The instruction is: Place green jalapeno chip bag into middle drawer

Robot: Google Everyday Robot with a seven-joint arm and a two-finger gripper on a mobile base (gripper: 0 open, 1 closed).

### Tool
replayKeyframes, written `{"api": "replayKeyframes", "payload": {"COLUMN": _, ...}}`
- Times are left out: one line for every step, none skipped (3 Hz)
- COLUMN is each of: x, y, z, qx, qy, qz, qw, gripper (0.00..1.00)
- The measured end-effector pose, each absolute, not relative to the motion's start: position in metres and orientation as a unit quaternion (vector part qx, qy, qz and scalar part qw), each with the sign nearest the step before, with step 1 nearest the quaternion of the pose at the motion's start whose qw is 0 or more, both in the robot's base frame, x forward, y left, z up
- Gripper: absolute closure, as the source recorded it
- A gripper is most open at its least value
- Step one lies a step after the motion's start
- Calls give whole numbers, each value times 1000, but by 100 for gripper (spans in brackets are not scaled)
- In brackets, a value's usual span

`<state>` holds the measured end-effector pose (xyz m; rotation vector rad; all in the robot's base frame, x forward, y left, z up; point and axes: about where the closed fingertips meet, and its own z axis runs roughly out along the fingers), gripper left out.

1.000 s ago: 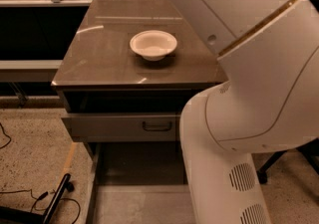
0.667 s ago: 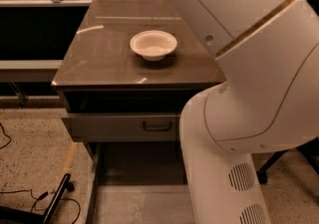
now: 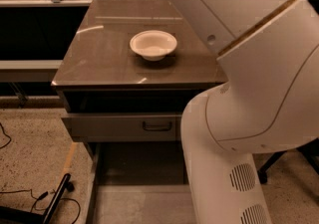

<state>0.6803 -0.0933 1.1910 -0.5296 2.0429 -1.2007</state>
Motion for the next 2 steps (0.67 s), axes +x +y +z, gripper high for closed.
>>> {"api": "replayKeyframes", "payload": {"x": 685, "y": -93, "z": 1192, "qx": -207, "qy": 785, "qz": -463, "qw": 354, "gripper": 13}}
{"api": "replayKeyframes", "payload": {"x": 688, "y": -93, "z": 1192, "qx": -209, "qy": 783, "qz": -463, "qw": 358, "gripper": 0}}
